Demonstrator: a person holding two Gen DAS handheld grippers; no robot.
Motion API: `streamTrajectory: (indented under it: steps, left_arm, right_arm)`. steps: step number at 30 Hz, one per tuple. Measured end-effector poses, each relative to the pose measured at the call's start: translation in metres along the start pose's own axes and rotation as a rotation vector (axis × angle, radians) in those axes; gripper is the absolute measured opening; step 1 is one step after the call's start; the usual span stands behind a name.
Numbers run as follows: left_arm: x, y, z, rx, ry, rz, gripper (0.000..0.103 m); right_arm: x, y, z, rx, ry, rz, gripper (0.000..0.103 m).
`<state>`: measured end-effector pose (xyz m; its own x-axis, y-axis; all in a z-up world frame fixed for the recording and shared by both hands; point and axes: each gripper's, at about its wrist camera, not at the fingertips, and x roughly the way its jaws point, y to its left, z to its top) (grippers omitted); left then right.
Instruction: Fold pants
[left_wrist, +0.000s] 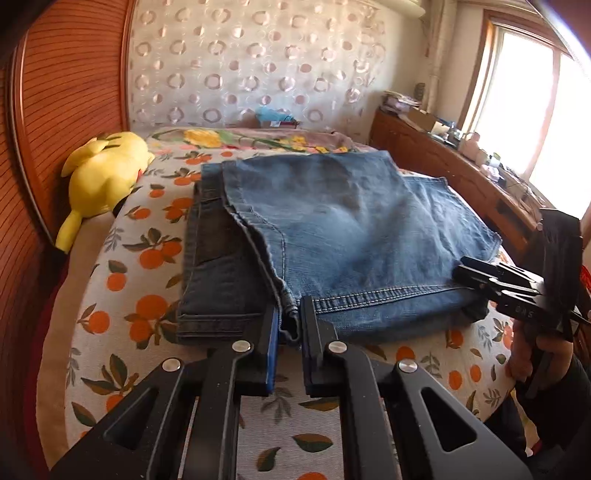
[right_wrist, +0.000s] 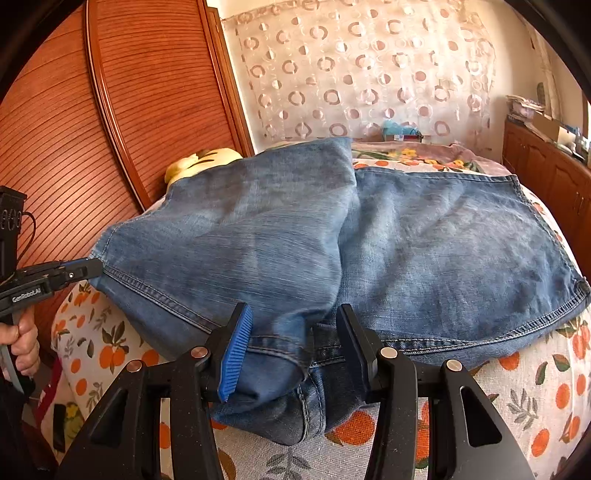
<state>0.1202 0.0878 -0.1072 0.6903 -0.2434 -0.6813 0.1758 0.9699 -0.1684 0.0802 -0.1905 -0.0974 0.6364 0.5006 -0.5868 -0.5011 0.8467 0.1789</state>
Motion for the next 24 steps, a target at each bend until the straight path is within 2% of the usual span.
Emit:
streamTrajectory:
  steps: [3,5,7,11,18,24]
  left_arm:
    - [0.006,0.002,-0.002,-0.007,0.034,0.008,0.019]
    - [0.005,0.004,-0.002,-0.017,0.028,0.002,0.024]
    - [0.001,0.007,0.002,-0.025,0.013,0.013,0.036]
    - [-0.005,0.009,0.009,-0.025,-0.018,0.025,0.048]
    - [-0.009,0.018,0.029,-0.022,-0.058,0.057,0.051]
    - [-0.001,0.002,0.032,0.001,-0.062,0.043,0.052]
  right_arm:
    - [0.001,-0.001,-0.001,0.002,0.001,0.000,0.049]
    - [0.002,-0.001,0.000,0.005,0.002,0.001,0.049]
    - [0.002,-0.001,0.000,0.006,0.006,0.000,0.049]
    - [0.003,0.000,0.001,0.007,0.007,-0.001,0.049]
    - [0.004,0.001,0.002,0.007,0.010,-0.004,0.049]
    - [0.000,0.002,0.005,-0.002,0.020,-0.024,0.049]
